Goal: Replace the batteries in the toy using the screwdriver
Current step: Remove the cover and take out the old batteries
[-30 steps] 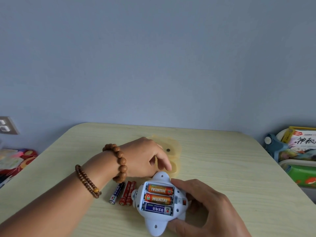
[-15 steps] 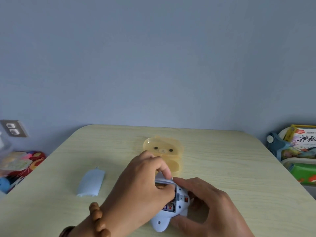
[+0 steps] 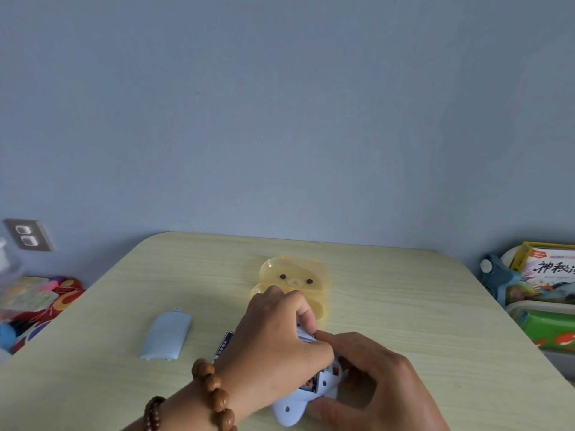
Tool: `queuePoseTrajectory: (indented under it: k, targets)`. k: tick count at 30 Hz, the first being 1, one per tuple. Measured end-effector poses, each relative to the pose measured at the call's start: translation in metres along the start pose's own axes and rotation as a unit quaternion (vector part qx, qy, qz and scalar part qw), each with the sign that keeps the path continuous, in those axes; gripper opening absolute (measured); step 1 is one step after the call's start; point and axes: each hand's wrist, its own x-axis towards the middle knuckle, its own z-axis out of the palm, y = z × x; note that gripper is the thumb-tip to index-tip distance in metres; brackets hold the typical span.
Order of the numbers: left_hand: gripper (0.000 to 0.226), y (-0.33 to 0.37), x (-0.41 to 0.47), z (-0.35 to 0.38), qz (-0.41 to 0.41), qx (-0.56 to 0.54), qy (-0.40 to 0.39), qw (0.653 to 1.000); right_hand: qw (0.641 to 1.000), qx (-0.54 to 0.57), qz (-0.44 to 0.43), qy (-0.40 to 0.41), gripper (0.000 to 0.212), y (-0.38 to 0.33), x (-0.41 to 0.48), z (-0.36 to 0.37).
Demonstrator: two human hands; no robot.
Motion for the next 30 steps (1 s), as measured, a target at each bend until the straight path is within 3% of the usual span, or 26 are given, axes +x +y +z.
queuePoseTrajectory:
  k: [11,16,20,25,30]
  targets:
    - [0.013,-0.004,-0.004,-0.005,0.051,0.000,-0.002,0.999,1.000,-0.010,0.000,-0.002,0.063,0.001,-0.001,0.001]
    - [0.020,-0.009,-0.010,0.000,0.140,0.081,0.051,0.986,1.000,-0.012,-0.001,0.008,0.062,0.000,-0.001,0.001]
    - [0.017,-0.012,-0.012,-0.006,0.186,0.126,0.040,0.974,1.000,-0.011,-0.001,0.008,0.058,0.000,-0.001,0.001]
    - [0.018,-0.010,-0.010,-0.007,0.210,0.148,0.073,0.964,1.000,-0.009,0.004,0.016,0.059,0.000,0.000,0.002]
    - [0.012,-0.015,-0.005,-0.006,0.211,0.155,0.057,0.963,1.000,-0.023,0.004,0.018,0.062,0.000,0.000,0.001]
